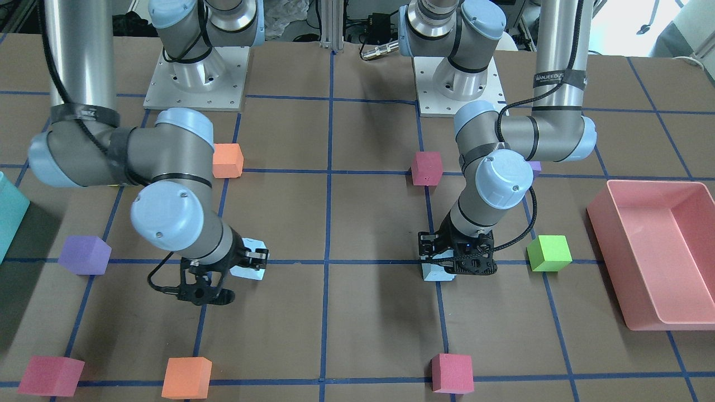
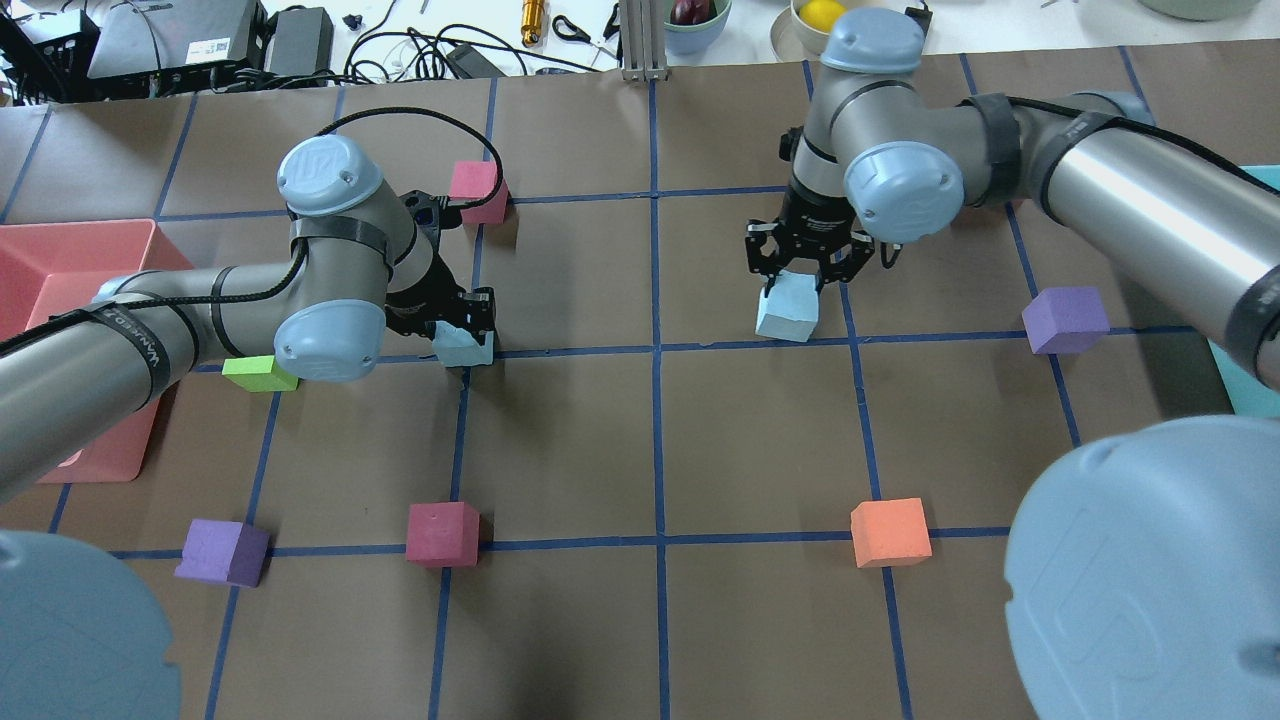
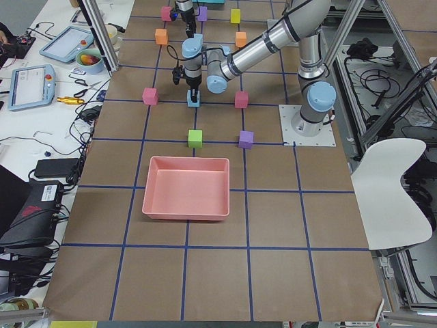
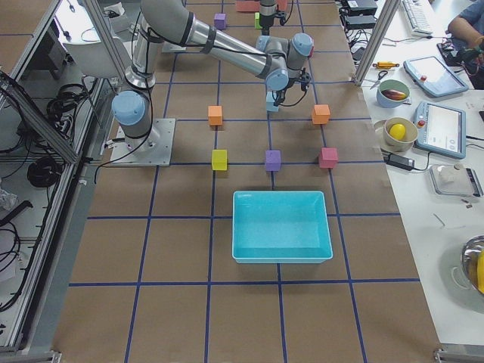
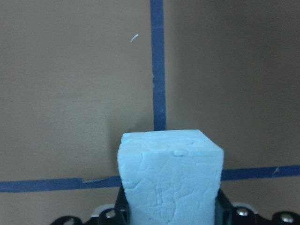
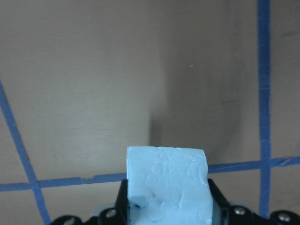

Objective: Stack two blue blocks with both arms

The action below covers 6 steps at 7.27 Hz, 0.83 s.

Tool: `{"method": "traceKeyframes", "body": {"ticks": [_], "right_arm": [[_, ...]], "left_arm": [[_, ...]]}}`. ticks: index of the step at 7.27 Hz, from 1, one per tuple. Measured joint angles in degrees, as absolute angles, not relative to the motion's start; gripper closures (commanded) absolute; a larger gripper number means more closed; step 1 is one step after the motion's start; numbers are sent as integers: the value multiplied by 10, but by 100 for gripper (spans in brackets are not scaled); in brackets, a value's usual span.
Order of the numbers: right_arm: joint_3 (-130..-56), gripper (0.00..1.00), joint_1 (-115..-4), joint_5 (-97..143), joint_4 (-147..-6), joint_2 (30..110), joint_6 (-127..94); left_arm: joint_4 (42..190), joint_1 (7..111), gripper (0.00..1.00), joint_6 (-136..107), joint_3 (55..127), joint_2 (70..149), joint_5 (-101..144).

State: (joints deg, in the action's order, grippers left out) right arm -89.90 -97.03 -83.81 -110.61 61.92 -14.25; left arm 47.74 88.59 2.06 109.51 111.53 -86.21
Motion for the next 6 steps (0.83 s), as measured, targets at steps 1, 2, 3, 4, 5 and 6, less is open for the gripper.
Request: {"method": "traceKeyframes", "body": {"ticks": [1,2,3,4,5,6], "right_arm": [[-890,100,-997,-834,-1123,615,-171],[-879,100,-1012,-831,-1142,604,-185],[-857,100,-1028,-830,-1157,584,-190],[-825,100,-1045,-830,-1163,559,-192],[-794,100,-1059,-831,-1163,535,-194],[-775,100,-1068,-833,-1155,520,-197]], "left_arm": [[477,886,100,20,1094,1114,-863],[477,886,100,20,1093,1113,-863],[478,886,100,20,1093,1108,-864],[479,886,100,20,1092,1102,-864],[481,886,100,19,1091,1097,-865],[484,887,100,18,1087,1092,-865]]}}
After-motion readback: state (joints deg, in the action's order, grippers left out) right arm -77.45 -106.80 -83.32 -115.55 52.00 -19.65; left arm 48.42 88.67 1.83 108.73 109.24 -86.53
